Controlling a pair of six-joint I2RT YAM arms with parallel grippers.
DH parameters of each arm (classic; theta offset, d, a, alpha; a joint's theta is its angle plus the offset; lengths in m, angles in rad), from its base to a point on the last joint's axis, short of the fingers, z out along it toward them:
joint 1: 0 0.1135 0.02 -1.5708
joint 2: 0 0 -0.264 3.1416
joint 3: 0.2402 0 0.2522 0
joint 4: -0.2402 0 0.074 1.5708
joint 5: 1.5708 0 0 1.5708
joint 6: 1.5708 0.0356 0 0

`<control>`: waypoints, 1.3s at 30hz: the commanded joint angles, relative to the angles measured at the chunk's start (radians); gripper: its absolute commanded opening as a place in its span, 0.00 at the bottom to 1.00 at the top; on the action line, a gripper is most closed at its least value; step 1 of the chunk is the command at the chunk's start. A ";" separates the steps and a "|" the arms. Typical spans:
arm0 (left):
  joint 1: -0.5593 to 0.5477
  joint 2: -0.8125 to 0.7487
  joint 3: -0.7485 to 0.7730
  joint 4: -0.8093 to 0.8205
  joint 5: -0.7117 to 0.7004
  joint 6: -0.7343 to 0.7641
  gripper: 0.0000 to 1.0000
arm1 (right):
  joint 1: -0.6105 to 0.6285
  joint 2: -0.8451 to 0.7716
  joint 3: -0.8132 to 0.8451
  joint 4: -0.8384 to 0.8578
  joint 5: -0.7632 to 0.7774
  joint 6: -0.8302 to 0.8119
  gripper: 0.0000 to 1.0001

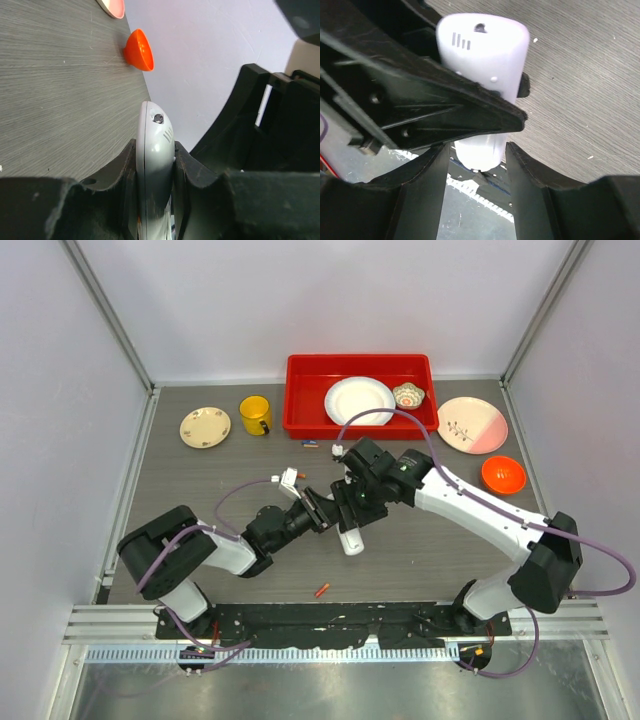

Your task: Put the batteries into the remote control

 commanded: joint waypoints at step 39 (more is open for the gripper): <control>0.158 0.049 0.144 0.291 0.430 -0.280 0.00 | -0.161 -0.754 -0.757 0.921 -0.283 0.314 0.82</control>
